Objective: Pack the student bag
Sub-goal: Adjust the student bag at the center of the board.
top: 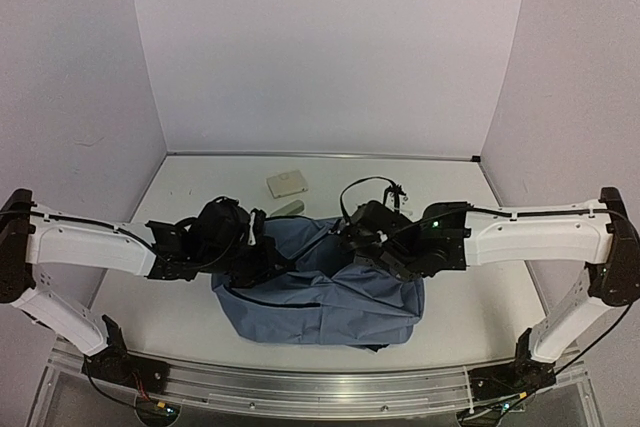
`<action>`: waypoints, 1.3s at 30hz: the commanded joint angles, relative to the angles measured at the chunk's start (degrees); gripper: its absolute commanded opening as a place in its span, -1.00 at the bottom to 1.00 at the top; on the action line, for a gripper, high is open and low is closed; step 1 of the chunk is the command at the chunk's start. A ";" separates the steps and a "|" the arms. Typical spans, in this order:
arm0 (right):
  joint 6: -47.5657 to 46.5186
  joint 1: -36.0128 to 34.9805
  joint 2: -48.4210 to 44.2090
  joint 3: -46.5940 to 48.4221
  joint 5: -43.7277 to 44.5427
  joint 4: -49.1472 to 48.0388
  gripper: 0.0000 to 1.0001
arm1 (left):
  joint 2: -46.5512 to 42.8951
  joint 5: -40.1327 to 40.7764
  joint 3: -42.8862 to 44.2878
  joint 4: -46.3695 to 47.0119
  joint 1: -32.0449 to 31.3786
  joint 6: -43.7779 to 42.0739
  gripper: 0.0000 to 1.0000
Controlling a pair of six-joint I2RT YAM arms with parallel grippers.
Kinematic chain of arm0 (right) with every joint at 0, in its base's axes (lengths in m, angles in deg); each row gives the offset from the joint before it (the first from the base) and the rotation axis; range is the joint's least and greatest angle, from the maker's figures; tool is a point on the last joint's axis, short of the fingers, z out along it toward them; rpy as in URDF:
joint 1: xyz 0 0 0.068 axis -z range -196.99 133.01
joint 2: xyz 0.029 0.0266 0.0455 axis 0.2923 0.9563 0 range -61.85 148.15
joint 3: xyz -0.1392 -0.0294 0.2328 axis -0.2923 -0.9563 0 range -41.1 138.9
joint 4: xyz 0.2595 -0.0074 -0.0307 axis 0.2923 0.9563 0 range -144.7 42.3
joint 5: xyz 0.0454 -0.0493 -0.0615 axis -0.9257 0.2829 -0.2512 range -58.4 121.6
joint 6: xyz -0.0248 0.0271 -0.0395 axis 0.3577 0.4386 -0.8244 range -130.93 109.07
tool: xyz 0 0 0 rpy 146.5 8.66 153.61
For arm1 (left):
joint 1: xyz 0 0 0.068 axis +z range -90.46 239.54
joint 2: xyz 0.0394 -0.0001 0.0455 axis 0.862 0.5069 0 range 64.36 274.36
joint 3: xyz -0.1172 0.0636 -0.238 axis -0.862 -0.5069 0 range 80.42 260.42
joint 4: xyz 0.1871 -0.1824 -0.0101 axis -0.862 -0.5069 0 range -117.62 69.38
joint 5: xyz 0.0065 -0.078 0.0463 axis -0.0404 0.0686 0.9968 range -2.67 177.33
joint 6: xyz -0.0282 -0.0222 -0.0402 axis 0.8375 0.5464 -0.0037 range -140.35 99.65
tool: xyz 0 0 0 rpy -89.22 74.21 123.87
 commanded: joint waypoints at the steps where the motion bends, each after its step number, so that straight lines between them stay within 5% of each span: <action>1: -12.97 2.95 -6.80 -2.31 -1.84 -2.95 -1.00 | 1.58 1.89 4.57 -7.44 2.71 -7.27 -1.00; 6: -17.57 3.00 -6.42 -1.21 -10.81 -7.91 -1.00 | 4.42 0.63 13.32 -10.27 2.68 -13.80 -0.85; 15: -17.31 2.94 -6.52 -1.83 -12.88 -10.33 -1.00 | 10.85 0.23 20.94 -13.19 3.02 -19.25 0.02; 23: -16.51 3.00 -7.09 -3.02 -11.94 -10.60 -1.00 | 14.21 -7.43 21.80 -10.47 2.94 -21.72 0.38; 25: -15.77 2.94 -7.75 -3.65 -11.15 -10.63 -1.00 | 14.82 -7.09 21.64 -12.01 2.94 -21.30 0.15; 28: -14.54 2.97 -9.00 -4.99 -10.00 -10.51 -1.00 | 15.85 -7.00 21.33 -14.07 2.92 -19.97 -0.57; 30: -13.63 2.97 -10.03 -6.09 -9.63 -10.33 -1.00 | 15.86 -7.66 20.31 -13.41 2.77 -18.53 -0.87; 39: -7.70 2.98 -11.41 -8.68 -2.19 -0.28 -1.00 | 10.82 -4.03 13.19 -12.57 2.33 -13.05 -1.00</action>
